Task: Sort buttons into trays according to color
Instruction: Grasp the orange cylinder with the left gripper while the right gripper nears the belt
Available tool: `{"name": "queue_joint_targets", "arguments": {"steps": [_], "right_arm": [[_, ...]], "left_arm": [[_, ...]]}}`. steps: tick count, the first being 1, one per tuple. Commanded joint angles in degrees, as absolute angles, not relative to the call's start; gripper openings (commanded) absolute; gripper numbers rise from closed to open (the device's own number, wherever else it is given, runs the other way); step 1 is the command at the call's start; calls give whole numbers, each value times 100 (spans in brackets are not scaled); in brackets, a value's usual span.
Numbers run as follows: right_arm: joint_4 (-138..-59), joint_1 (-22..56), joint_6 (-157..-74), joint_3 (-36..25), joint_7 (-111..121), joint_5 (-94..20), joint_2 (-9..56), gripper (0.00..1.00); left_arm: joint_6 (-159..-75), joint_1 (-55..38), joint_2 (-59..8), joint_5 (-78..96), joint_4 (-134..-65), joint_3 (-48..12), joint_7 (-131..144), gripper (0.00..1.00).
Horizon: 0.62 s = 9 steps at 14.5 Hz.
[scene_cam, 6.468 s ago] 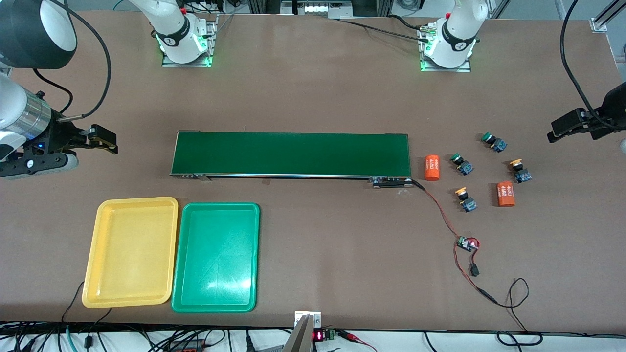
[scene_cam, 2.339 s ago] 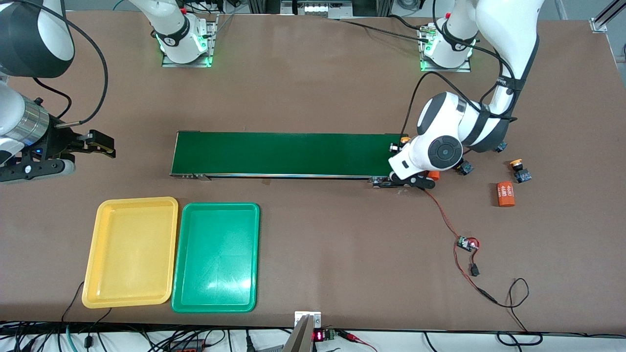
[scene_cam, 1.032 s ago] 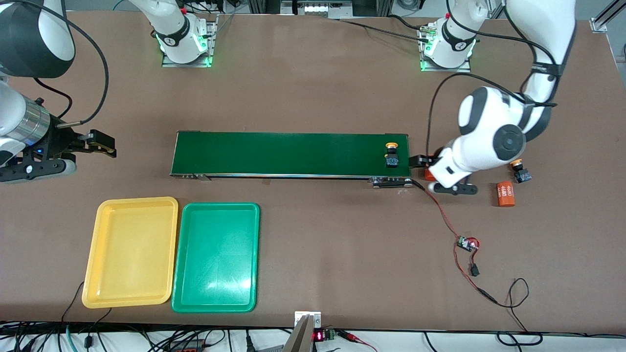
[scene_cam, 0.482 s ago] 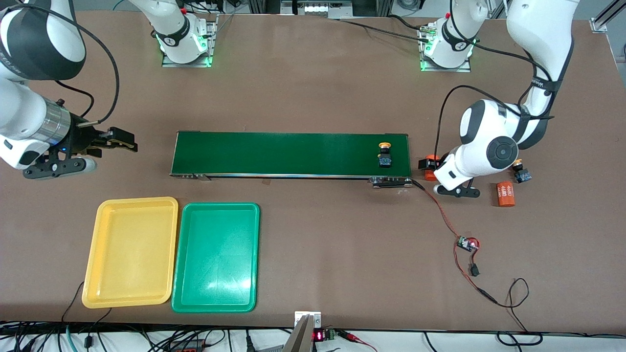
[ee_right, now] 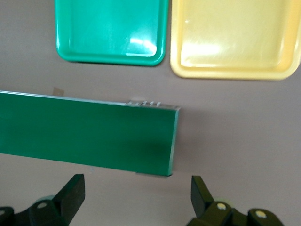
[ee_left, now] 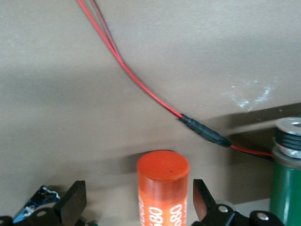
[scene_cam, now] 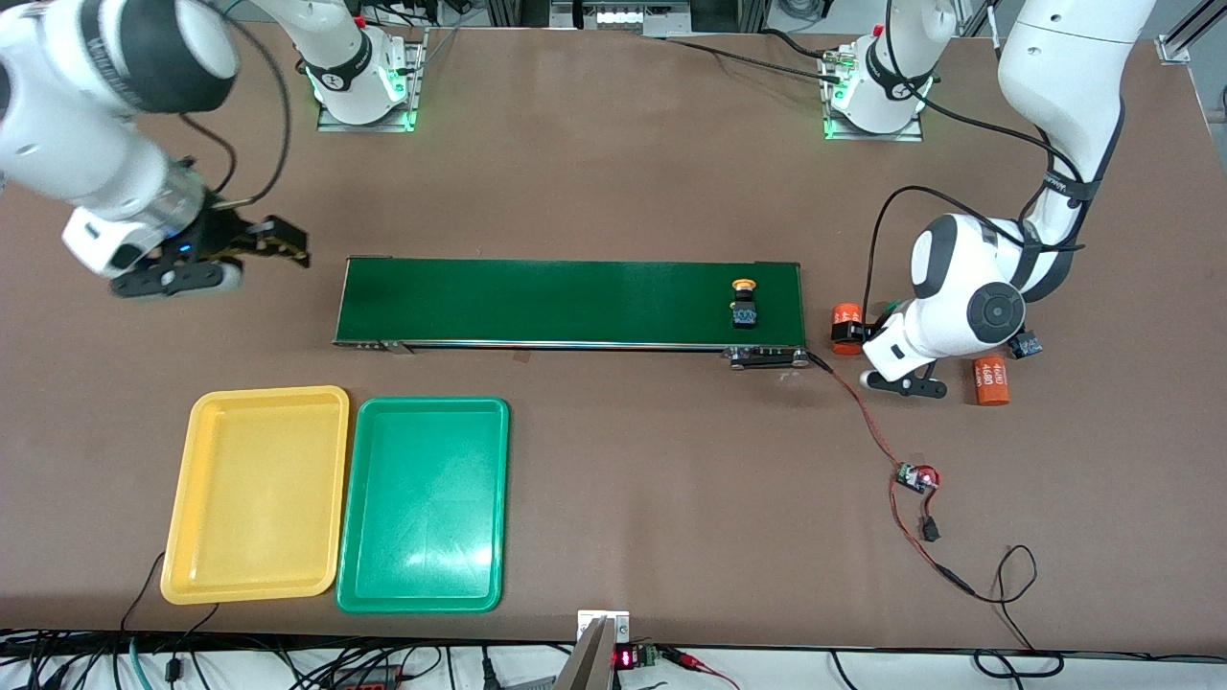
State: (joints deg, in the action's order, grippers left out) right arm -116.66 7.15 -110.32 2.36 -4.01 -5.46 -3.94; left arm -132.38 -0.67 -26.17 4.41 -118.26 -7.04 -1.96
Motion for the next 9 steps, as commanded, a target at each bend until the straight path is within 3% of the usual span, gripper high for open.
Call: {"name": "queue_joint_targets", "arguments": {"steps": [1, 3, 4, 7, 9], "right_arm": [[-12278, 1142, -11355, 237, -1079, -519, -826, 100], [-12296, 1344, -11373, 237, -1431, -335, -826, 100], [-12331, 1449, -11382, 237, -1581, -282, -817, 100], [-12585, 1862, -11793, 237, -2186, -185, -817, 100], [-12647, 2152, -12075, 237, -2521, -176, -747, 100]], "left_arm": [[-13657, -9, -2549, 360, -12207, -782, -273, 98], [-13772, -9, -2549, 360, -12348, -800, -237, 87], [-13772, -9, -2531, 360, -12410, -809, -211, 76], [-13624, -9, -2374, 378, -12428, -835, 130, 23], [-13352, -9, -2155, 369, -12340, -1045, 281, 1]]}}
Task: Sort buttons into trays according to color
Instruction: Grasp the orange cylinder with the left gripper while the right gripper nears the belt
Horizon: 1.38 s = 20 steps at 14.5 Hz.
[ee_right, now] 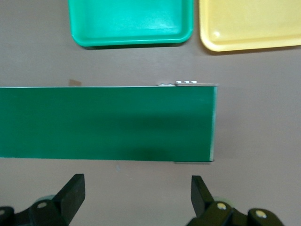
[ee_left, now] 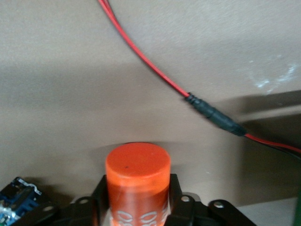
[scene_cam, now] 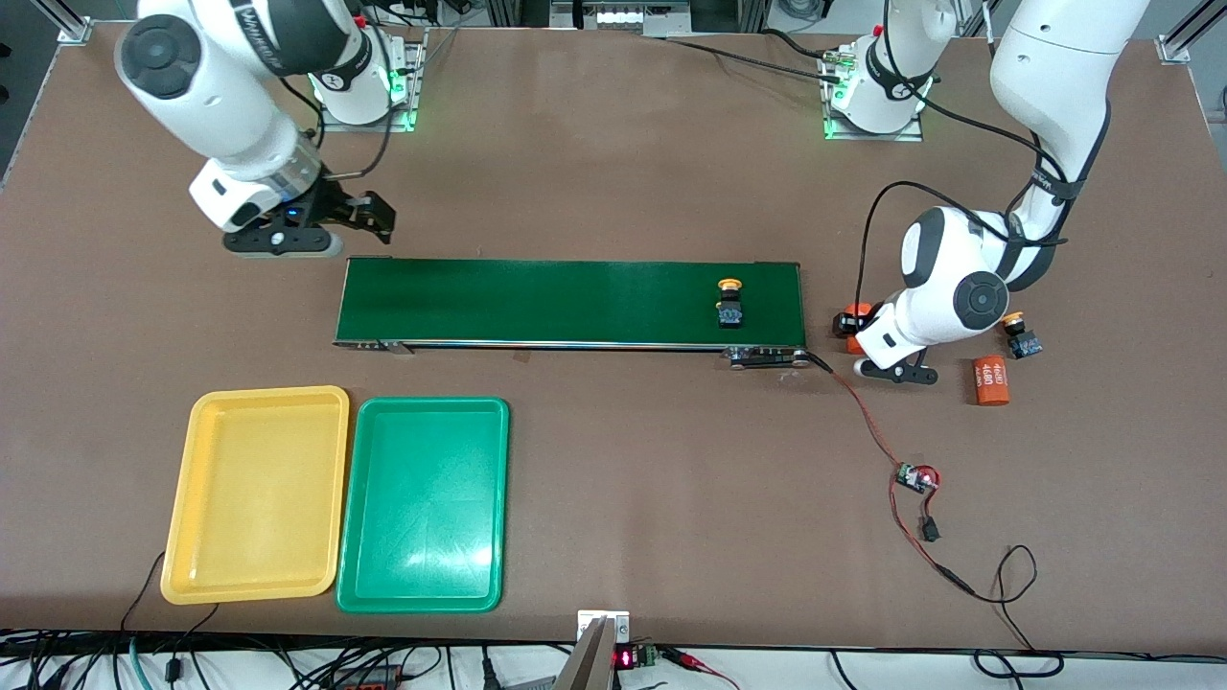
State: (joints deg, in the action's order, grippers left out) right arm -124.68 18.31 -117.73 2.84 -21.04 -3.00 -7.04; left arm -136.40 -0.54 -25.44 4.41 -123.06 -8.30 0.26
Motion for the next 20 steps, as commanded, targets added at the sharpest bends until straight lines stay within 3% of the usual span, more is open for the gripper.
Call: {"name": "queue_joint_targets", "arguments": {"steps": [1, 10, 16, 20], "right_arm": [[-12656, 2266, -12189, 237, -2653, -158, -686, 100], [-12656, 2856, -12419, 237, -2971, 97, -308, 100], [-12656, 2865, -12410, 237, -3006, 105, -308, 100], [-12647, 2892, -12410, 237, -3137, 175, -299, 100]], "left_arm": [[-13307, -9, -2032, 360, -12340, -1115, 220, 0], [-12245, -9, -1486, 317, -12129, -2055, -1854, 1], [-12313, -79, -1661, -1307, -12059, -2750, -2451, 3], [-12699, -114, -1872, -1652, -12032, -2804, -3048, 2]]}}
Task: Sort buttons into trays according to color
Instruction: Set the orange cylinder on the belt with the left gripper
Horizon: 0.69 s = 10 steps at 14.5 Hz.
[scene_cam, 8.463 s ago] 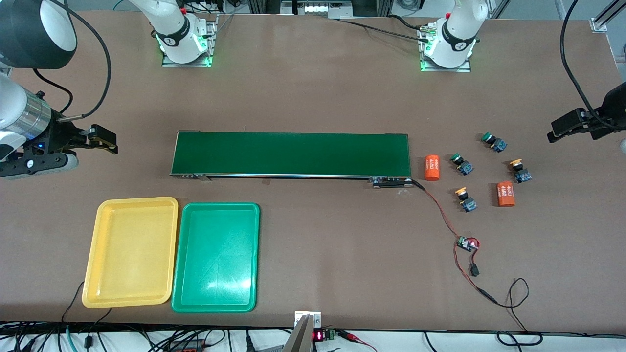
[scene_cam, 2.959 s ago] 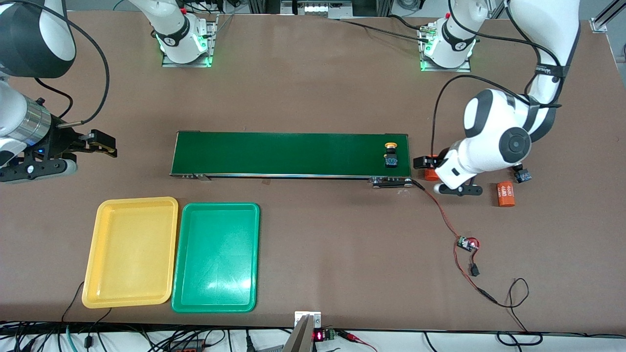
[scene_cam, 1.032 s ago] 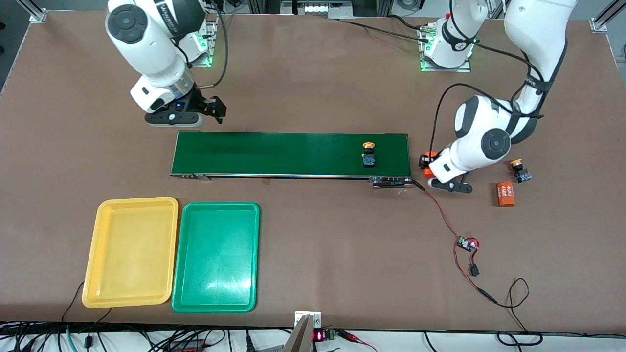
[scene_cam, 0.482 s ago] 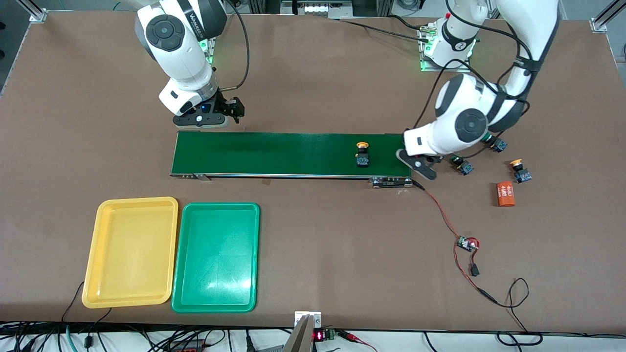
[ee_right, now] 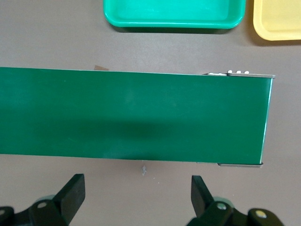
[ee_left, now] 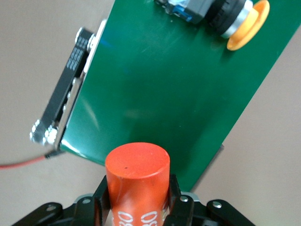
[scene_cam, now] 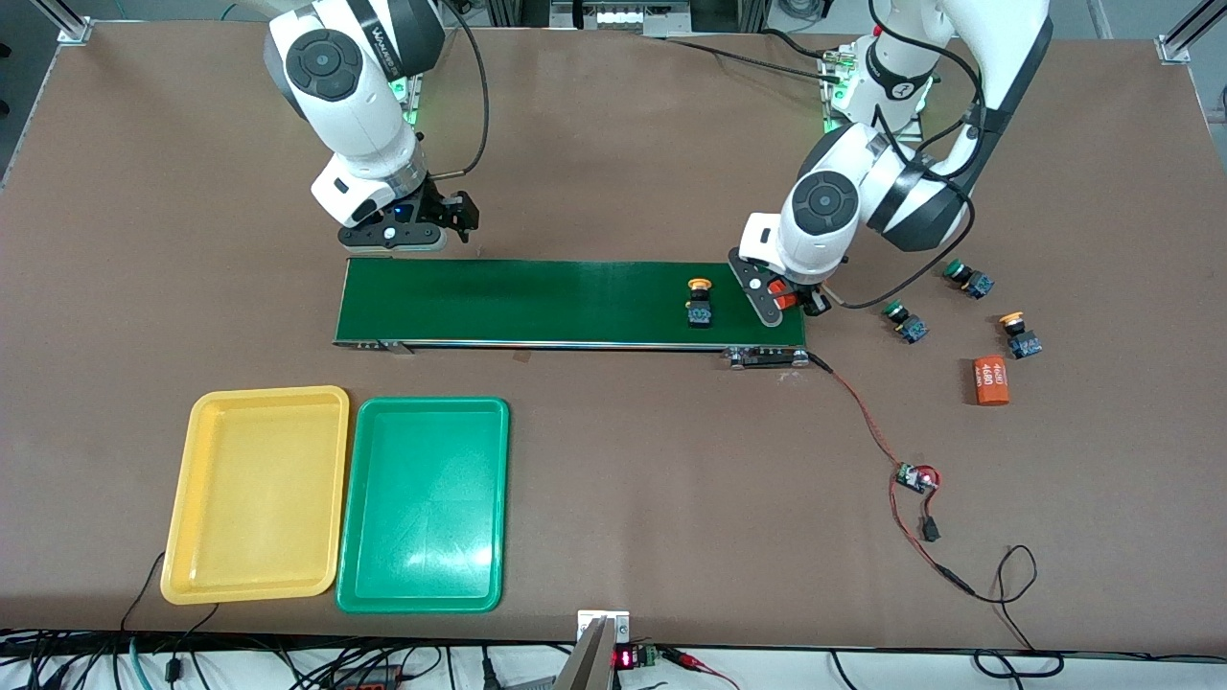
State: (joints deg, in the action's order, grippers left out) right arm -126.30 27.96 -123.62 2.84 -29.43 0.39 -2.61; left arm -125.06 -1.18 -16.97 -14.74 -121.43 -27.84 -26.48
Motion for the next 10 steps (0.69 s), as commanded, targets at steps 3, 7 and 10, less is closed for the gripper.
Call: {"name": "queue_joint_targets", "arguments": {"steps": [3, 7, 10], "right_arm": [[-12639, 2996, -12410, 237, -3479, 280, -255, 100], [-12612, 3129, -12419, 237, -3753, 519, -150, 100], [-12604, 3112, -12445, 237, -3753, 519, -141, 100]], "left_arm": [[-12928, -263, -2030, -1652, -12023, -2804, -3076, 2], [-12973, -369, -1978, -1600, -12006, -2804, -3014, 100], [-12973, -291, -1662, -1565, -12006, -2804, -3041, 100]]}}
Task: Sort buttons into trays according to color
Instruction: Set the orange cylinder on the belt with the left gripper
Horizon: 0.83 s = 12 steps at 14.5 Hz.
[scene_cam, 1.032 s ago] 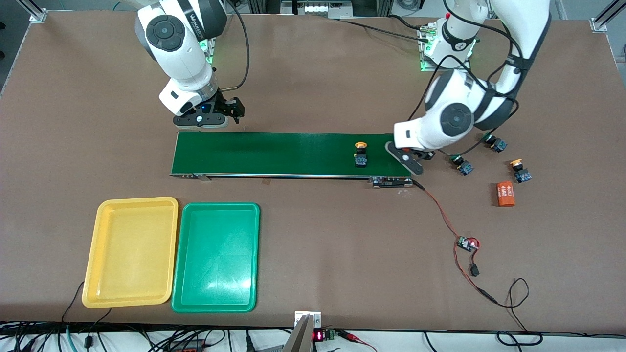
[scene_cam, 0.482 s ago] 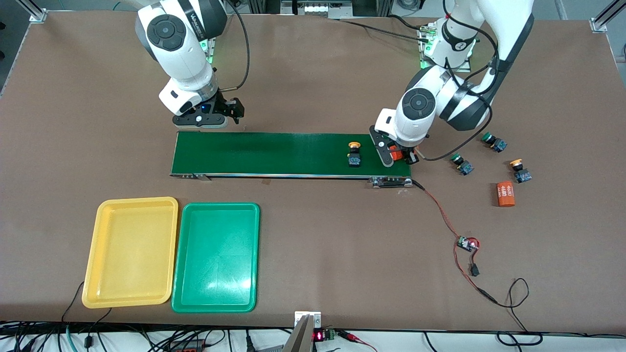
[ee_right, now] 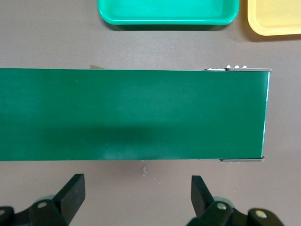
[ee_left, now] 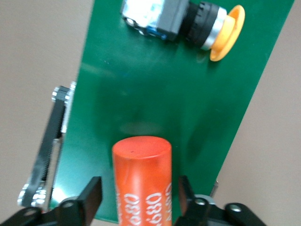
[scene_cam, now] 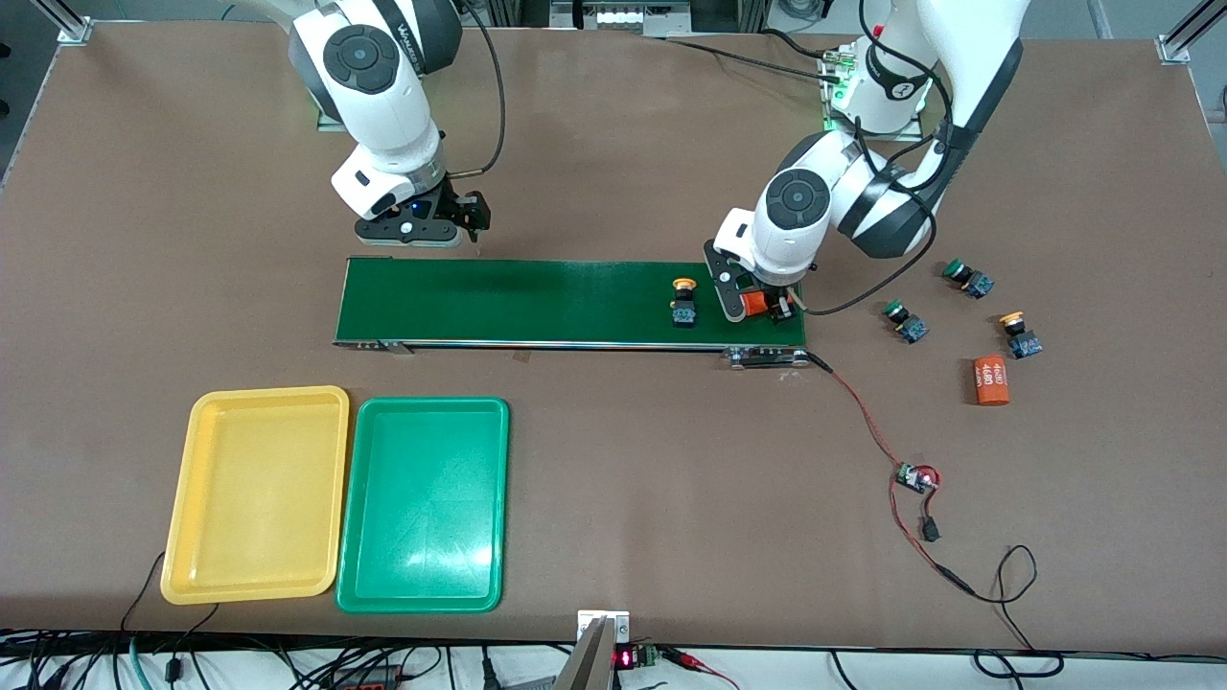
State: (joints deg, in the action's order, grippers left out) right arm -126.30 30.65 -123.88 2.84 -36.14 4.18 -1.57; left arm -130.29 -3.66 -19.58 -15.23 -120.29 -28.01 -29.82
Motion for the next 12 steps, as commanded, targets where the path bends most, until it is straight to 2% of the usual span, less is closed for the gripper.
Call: {"name": "queue_joint_targets", "arguments": {"steps": [1, 8, 12], "right_arm": [[-12595, 3111, -12445, 229, -3762, 519, -141, 100], [-12568, 3102, -12709, 229, -3700, 448, 9, 100], [-12568, 3103, -12709, 229, -3700, 448, 18, 100]], "left_arm": [[-12964, -203, -1522, -1556, -12006, -2795, -3041, 100], [-12385, 1159, -1441, -1529, -12076, -2707, -2980, 100], [-12278, 1678, -1468, -1529, -12199, -2576, -1455, 100]]}}
